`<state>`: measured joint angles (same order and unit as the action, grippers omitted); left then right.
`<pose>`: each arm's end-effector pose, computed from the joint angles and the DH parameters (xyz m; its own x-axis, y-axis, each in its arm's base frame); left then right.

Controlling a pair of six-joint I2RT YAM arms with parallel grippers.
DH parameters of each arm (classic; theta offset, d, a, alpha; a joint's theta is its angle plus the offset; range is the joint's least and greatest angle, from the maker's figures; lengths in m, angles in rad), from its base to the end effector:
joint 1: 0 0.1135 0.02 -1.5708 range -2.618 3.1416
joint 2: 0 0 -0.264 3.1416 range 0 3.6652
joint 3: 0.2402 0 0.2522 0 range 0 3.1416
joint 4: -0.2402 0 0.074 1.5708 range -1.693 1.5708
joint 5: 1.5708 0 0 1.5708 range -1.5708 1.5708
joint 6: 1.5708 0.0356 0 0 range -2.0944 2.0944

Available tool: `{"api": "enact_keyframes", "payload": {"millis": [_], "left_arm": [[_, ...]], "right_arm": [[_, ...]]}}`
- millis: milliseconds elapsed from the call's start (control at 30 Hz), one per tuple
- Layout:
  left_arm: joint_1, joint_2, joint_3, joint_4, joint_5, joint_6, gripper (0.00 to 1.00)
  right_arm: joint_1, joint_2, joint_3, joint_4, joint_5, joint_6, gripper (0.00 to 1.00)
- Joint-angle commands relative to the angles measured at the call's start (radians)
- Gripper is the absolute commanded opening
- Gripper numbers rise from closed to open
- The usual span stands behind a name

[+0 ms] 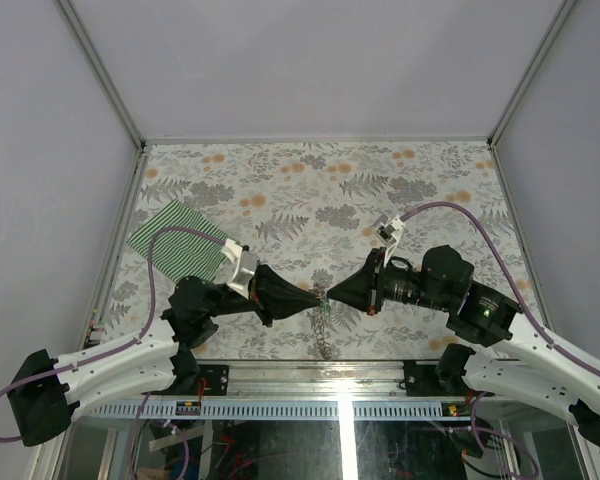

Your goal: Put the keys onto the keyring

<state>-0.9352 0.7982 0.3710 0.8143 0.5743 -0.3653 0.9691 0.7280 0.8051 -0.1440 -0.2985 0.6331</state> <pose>0.0911 -0.1561 0.2949 -0.1387 -0.3172 -0.9382 0.9900 -0.0211 -0.1392 0.0878 0.1463 0.3606 -0.5950 0.1326 -0.7928 -0.7467 0.2738 0.6062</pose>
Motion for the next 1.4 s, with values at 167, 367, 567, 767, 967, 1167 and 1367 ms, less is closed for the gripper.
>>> {"api": "enact_keyframes", "payload": {"millis": [167, 367, 567, 767, 967, 1167, 1367], "left_arm": [[-0.002, 0.006, 0.056, 0.102, -0.001, 0.011, 0.0], [-0.004, 0.002, 0.057, 0.07, -0.006, 0.015, 0.0], [-0.004, -0.011, 0.074, -0.051, -0.081, 0.031, 0.0], [-0.003, -0.011, 0.131, -0.318, -0.249, 0.079, 0.0], [-0.002, 0.024, 0.218, -0.585, -0.416, 0.118, 0.0], [-0.001, 0.155, 0.285, -0.689, -0.488, 0.13, 0.0], [0.004, 0.334, 0.362, -0.691, -0.52, 0.146, 0.0]], "right_arm": [[0.006, -0.005, 0.009, 0.06, -0.002, -0.022, 0.17], [0.005, -0.023, 0.045, -0.036, 0.092, -0.091, 0.41], [0.005, -0.072, 0.073, -0.125, 0.252, -0.177, 0.48], [0.006, -0.088, 0.13, -0.249, 0.403, -0.271, 0.66], [0.005, -0.004, 0.267, -0.478, 0.541, -0.323, 0.91], [0.005, 0.036, 0.273, -0.507, 0.499, -0.325, 0.99], [0.005, 0.024, 0.222, -0.497, 0.5, -0.307, 0.99]]}}
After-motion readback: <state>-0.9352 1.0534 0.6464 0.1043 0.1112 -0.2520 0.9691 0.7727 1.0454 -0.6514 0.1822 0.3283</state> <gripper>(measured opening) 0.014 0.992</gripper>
